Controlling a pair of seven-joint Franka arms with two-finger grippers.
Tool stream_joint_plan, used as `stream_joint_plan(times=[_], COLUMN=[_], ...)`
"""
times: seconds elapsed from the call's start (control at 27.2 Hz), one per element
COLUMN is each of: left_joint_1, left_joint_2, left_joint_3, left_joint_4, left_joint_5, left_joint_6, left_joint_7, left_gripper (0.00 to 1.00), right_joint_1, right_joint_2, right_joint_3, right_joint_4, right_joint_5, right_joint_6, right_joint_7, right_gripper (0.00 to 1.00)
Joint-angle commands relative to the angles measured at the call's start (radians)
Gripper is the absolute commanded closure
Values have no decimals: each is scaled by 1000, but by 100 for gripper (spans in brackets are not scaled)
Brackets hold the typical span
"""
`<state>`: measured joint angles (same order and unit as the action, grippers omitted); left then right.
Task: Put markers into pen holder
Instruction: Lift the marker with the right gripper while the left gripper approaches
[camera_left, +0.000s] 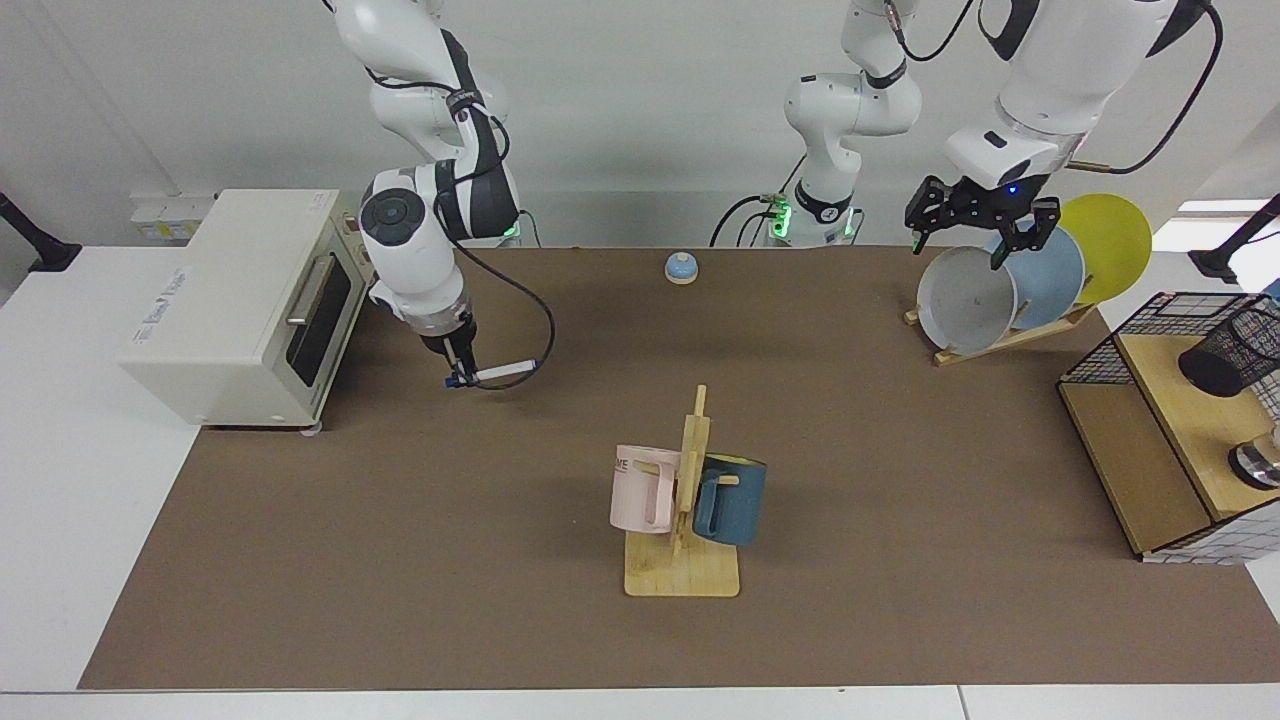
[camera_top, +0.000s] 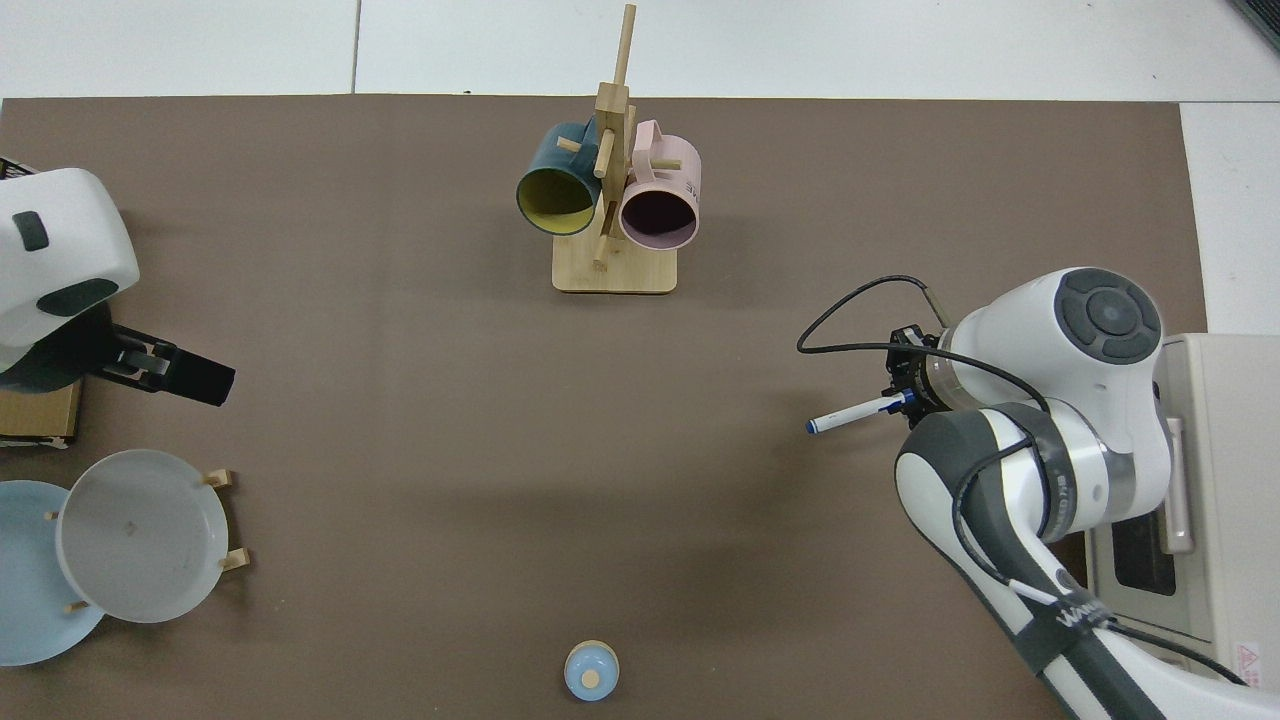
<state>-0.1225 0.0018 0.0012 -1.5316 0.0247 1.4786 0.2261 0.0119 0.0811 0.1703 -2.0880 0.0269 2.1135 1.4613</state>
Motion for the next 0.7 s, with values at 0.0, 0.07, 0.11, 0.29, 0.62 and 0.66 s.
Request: stream_joint_plan(times=[0.0, 0.07, 0.11, 0.29, 0.62, 0.66], left_joint_1=[9, 9, 9, 0, 7, 7], left_joint_2=[-11, -12, -11, -16, -81, -101], left_joint_3=[-7, -7, -7, -13, -12, -10], left_joint_4=[-1, -2, -4, -15, -137, -163], left_joint_5=[-14, -14, -14, -20, -221, -242], left_joint_6=[-1, 0, 0, 0, 43, 55], left_joint_7=[50, 102, 128, 246, 501, 533], left_gripper=[2, 3, 3, 2, 1, 1], right_joint_1=[55, 82, 100, 178, 345, 361], right_joint_2=[-29, -30, -30, -44, -43, -41], right_joint_3=[9, 11, 11, 11, 11, 11], right_joint_4=[88, 124, 140, 224, 293, 293], right_joint_5=[79, 84, 87, 97, 139, 148], right_joint_6=[-113, -153, -170, -239, -225, -219], right_joint_7=[56, 111, 135, 264, 473, 485], right_gripper=[100, 100, 100, 100, 100, 100])
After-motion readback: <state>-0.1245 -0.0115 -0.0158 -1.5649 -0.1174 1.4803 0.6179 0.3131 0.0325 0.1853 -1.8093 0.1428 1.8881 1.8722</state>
